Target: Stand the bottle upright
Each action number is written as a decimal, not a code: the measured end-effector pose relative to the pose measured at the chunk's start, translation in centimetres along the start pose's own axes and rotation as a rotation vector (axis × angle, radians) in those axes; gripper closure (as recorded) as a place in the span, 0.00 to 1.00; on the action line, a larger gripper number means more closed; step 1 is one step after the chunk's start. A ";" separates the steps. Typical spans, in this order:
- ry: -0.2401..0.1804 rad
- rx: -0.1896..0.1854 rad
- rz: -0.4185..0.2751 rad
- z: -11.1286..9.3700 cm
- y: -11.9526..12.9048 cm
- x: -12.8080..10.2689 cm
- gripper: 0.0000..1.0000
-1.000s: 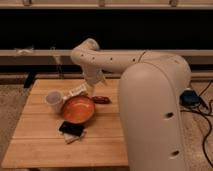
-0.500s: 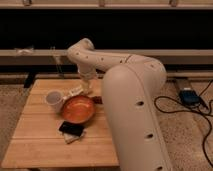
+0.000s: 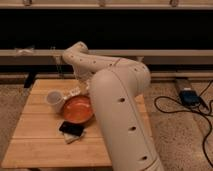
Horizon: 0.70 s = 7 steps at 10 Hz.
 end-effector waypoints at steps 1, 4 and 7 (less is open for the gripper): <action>-0.018 0.013 -0.012 0.4 -0.3 -1.5 0.30; -0.052 0.049 -0.011 1.0 -1.7 -2.9 0.30; -0.070 0.079 -0.018 1.8 -2.5 -4.0 0.30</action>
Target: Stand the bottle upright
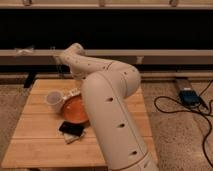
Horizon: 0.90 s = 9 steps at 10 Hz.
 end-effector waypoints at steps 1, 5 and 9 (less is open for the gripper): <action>0.003 0.009 -0.005 0.6 -0.2 0.0 0.30; 0.019 0.021 -0.032 1.9 -0.4 0.1 0.30; 0.039 0.032 -0.068 2.9 0.3 0.2 0.30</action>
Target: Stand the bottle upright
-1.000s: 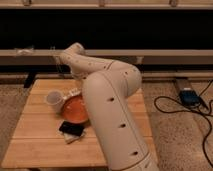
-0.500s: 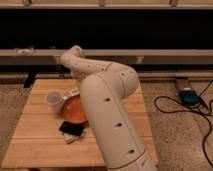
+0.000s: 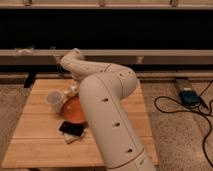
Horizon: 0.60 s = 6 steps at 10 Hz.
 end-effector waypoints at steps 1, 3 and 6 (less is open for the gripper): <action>0.002 0.003 -0.016 0.0 0.5 -0.1 0.30; 0.004 0.010 -0.044 -0.2 1.5 -0.2 0.30; 0.000 0.028 -0.074 -0.1 2.3 -0.9 0.30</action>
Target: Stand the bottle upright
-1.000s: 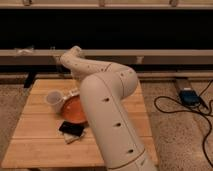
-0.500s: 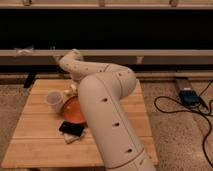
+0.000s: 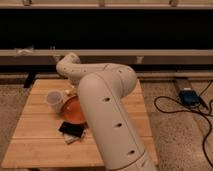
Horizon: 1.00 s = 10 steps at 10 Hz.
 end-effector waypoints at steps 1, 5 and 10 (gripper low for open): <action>-0.004 0.009 -0.005 -0.1 0.0 -0.4 0.30; -0.038 0.048 0.003 -0.9 -1.0 -1.1 0.30; -0.074 0.051 -0.069 -0.8 -2.0 -3.1 0.30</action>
